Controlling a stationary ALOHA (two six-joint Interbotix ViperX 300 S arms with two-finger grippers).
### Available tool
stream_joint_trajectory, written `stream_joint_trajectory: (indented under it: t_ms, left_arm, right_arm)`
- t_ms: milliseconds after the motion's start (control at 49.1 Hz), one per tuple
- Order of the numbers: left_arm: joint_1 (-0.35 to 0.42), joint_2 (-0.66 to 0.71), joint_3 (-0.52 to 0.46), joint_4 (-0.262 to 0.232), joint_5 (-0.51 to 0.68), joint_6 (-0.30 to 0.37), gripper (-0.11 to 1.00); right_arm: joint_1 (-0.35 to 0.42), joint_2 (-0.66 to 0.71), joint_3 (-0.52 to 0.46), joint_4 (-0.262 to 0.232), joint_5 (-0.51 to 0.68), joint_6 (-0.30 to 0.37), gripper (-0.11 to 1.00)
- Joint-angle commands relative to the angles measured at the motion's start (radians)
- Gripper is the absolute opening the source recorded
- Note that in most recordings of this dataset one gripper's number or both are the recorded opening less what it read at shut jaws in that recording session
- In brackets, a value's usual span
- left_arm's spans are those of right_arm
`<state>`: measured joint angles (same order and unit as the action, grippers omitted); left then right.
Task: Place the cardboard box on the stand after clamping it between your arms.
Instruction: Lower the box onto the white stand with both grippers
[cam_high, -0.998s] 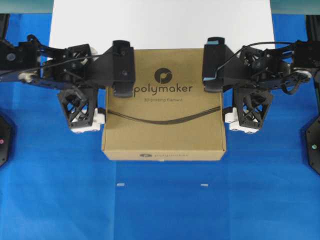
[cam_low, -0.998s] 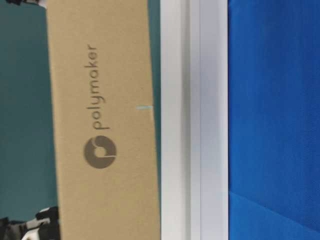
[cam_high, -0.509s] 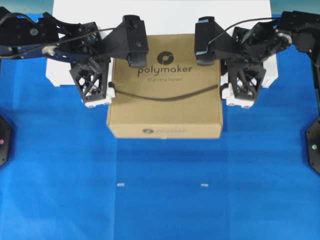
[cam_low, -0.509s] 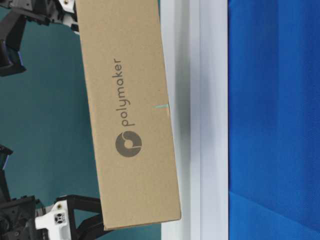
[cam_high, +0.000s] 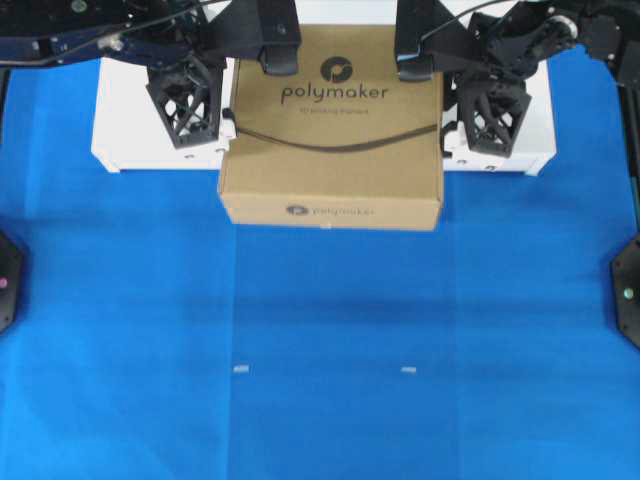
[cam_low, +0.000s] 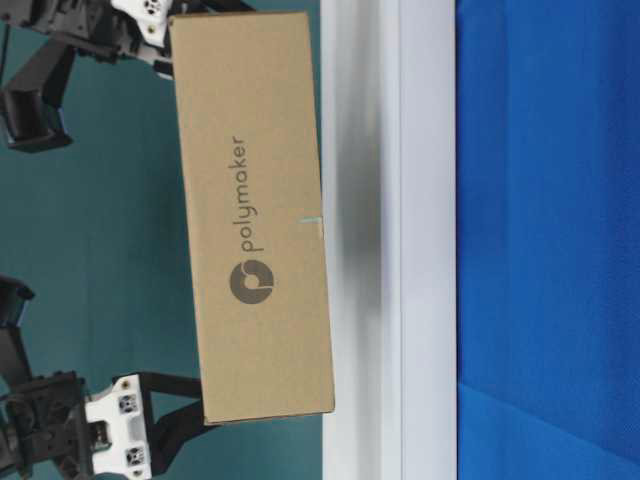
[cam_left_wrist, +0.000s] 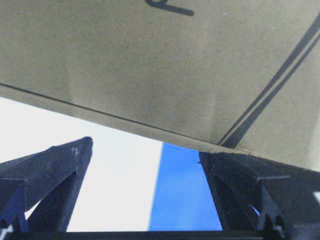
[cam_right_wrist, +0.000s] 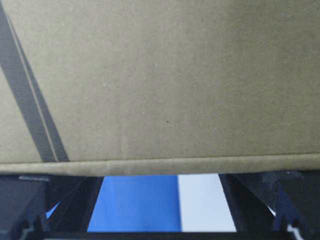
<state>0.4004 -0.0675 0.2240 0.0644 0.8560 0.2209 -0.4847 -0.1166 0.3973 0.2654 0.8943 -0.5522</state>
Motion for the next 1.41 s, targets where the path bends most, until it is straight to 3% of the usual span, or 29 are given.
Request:
stream_joint_trajectory:
  t_ms: [0, 346, 672, 896, 1385]
  left_arm:
    - [-0.018, 0.009, -0.153, -0.017, -0.087, -0.015, 0.85]
    - [0.057, 0.069, -0.201, -0.017, -0.144, 0.052, 0.85]
    - [0.140, 0.127, -0.207, -0.017, -0.201, 0.080, 0.85]
    - [0.164, 0.152, -0.213, -0.017, -0.215, 0.086, 0.85]
    - [0.173, 0.187, -0.110, -0.017, -0.278, 0.077, 0.85]
  right_arm:
    - [0.034, 0.008, -0.135, 0.100, -0.118, -0.032, 0.98]
    - [-0.084, 0.097, -0.196, 0.227, -0.114, -0.233, 0.98]
    - [-0.186, 0.212, -0.290, 0.230, -0.080, -0.328, 0.98]
    - [-0.210, 0.272, -0.321, 0.229, -0.055, -0.374, 0.98]
    - [-0.244, 0.337, -0.253, 0.206, -0.060, -0.407, 0.98]
